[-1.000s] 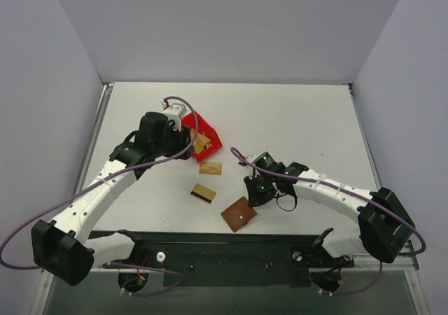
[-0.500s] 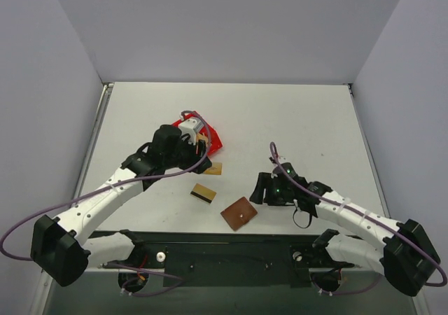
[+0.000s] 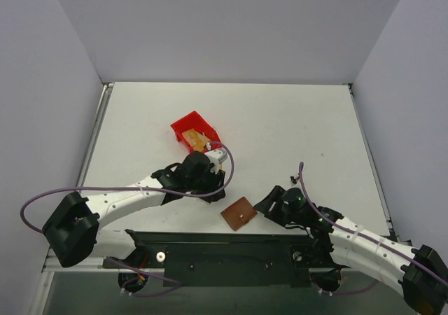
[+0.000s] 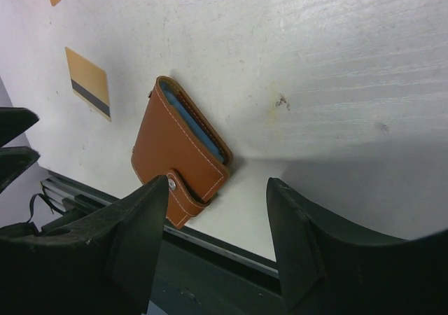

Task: Put the credit cards into the card holder
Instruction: Move the card holder to the corner of the board, then pick up the card holder from the corner of the board.

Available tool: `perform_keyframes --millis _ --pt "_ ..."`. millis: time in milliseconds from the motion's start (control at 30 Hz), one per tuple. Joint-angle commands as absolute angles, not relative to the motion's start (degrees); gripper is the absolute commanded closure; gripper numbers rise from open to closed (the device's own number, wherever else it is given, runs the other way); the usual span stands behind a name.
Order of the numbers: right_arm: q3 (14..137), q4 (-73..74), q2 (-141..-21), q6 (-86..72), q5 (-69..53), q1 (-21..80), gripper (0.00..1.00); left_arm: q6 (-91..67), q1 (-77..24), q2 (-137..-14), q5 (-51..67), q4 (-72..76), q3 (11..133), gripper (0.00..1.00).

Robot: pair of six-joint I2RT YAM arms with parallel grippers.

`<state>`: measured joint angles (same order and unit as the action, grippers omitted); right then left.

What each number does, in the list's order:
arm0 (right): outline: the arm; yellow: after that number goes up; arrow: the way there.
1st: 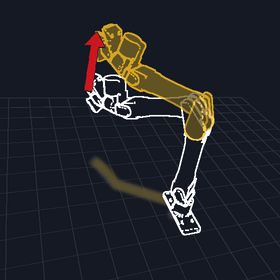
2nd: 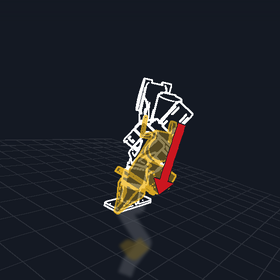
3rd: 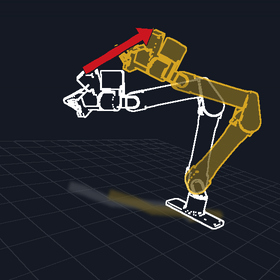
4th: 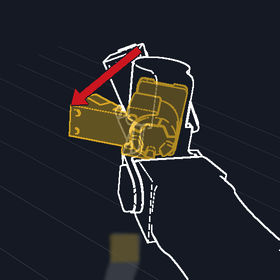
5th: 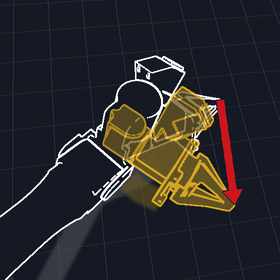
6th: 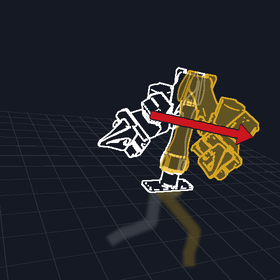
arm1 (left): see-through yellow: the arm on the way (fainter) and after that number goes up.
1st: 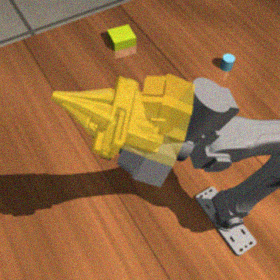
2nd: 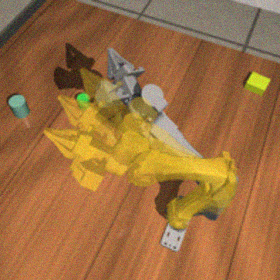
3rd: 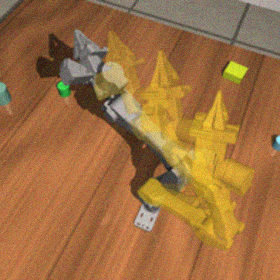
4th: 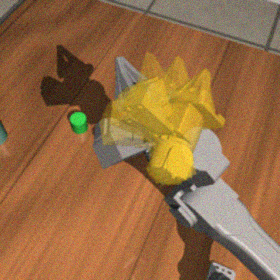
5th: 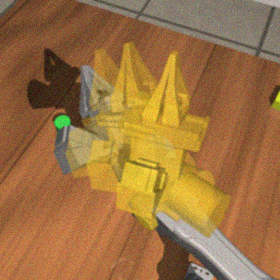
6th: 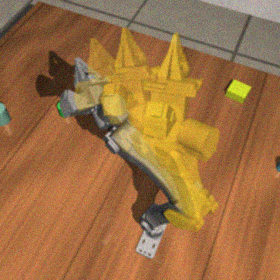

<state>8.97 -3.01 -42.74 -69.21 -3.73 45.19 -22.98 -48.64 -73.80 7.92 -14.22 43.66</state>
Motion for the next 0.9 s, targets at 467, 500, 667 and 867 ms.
perform_keyframes --millis 467,500,667,867 --pt "5.63 -8.78 -47.02 -80.42 -3.6 48.78 0.51 -26.28 -53.26 -82.97 6.06 -0.88 39.82 0.5" --pt "5.63 -9.57 -48.07 -80.33 -3.78 48.87 0.51 -26.45 -53.44 -83.49 6.41 1.3 39.64 0.5" --pt "5.01 -13.96 -51.67 -81.21 -5.1 48.87 0.53 -26.98 -53.79 -84.55 7.91 2.72 38.32 0.5" --pt "4.83 -16.08 -54.75 -81.12 -5.01 48.87 0.56 -28.04 -54.49 -84.46 9.4 3.51 36.74 0.51"
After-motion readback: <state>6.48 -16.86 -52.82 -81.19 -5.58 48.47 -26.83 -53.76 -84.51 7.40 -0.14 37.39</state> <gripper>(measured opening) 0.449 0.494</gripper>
